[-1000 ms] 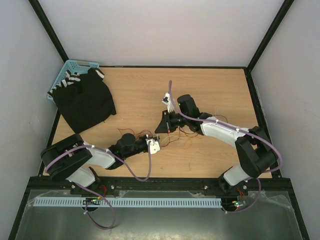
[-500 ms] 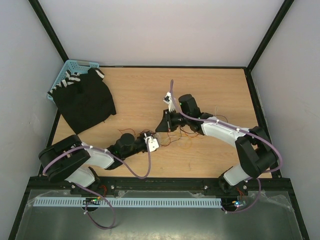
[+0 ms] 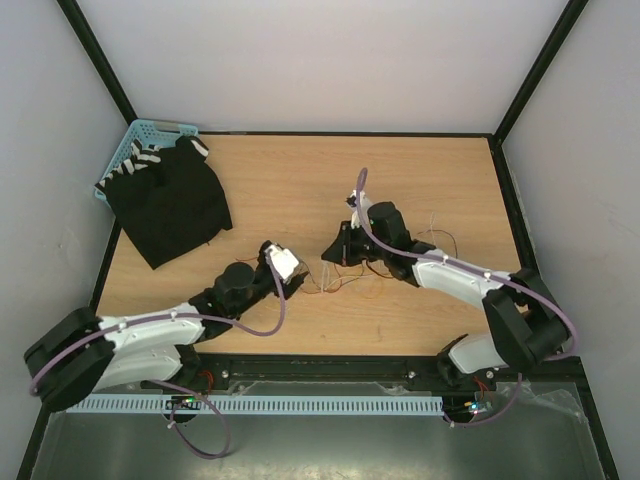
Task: Zip-tie the wires
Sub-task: Tie the cable at the center of the board.
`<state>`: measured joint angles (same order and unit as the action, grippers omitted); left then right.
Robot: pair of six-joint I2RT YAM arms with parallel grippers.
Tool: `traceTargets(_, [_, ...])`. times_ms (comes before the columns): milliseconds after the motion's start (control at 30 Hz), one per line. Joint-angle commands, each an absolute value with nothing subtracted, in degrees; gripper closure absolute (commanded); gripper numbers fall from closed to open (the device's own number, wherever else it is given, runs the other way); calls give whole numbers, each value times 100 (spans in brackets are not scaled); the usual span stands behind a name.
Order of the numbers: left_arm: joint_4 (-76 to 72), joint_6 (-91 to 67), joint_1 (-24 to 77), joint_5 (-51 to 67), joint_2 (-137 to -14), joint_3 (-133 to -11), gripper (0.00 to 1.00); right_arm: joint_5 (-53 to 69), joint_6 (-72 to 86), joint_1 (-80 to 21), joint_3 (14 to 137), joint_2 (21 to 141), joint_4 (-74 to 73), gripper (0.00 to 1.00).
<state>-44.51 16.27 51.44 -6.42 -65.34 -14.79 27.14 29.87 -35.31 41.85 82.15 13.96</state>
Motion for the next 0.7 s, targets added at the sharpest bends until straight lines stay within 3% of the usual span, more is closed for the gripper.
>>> traceTargets(0, [-3398, 72, 5124, -877, -5850, -1765, 30, 1554, 3698, -3702, 3815, 7763, 2089, 100])
traceTargets(233, [-3356, -964, 5173, -605, -6005, -1953, 34, 803, 4107, -3972, 3649, 7567, 2137, 100])
traceTargets(667, [-3406, -1001, 5326, -456, -7087, -2815, 40, 701, 4284, -4085, 3621, 7532, 2118, 100])
